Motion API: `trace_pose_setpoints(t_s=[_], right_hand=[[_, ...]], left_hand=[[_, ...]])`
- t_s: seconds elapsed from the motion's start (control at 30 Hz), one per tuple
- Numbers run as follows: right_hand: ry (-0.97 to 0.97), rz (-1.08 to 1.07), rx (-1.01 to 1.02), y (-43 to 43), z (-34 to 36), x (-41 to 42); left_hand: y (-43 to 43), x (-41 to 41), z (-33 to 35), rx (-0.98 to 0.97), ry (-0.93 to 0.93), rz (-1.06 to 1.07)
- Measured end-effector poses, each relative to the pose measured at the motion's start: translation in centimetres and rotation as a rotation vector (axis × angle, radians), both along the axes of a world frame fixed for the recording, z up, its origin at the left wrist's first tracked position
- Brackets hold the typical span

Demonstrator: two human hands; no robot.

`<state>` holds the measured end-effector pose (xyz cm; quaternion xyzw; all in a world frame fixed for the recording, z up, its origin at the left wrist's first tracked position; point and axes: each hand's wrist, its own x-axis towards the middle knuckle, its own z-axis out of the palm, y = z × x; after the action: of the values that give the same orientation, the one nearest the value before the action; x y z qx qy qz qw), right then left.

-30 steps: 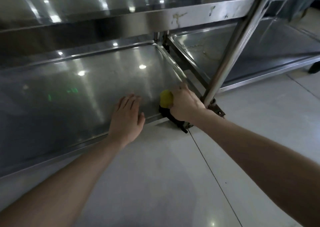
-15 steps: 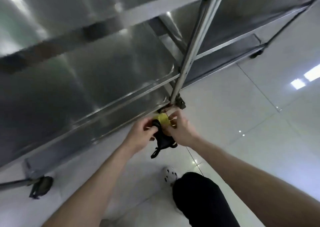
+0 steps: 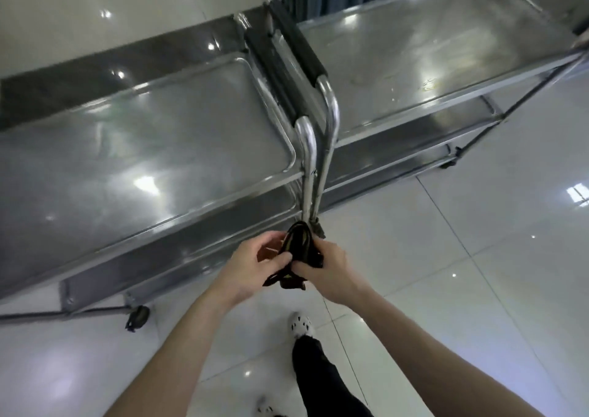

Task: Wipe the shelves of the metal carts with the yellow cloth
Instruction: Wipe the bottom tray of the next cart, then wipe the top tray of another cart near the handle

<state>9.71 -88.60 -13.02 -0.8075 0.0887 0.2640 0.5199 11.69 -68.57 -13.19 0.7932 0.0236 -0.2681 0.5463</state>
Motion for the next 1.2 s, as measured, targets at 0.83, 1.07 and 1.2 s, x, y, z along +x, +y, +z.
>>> trace_pose_setpoints(t_s=[0.83,1.07,1.2], right_hand=[[-0.016,0.101,0.124,-29.1,7.3,17.3],[-0.085,0.436,0.006,-33.6,9.3,28.2],[-0.392,0.499,-0.182,-31.9,10.7,33.8]], left_hand=[[-26.7,9.7,4.2,-0.033,-0.234,0.243],[-31.6,20.6,8.0,0.143,-0.329,0.165],[-30.9,25.0,10.1,0.1,-0.367,0.228]])
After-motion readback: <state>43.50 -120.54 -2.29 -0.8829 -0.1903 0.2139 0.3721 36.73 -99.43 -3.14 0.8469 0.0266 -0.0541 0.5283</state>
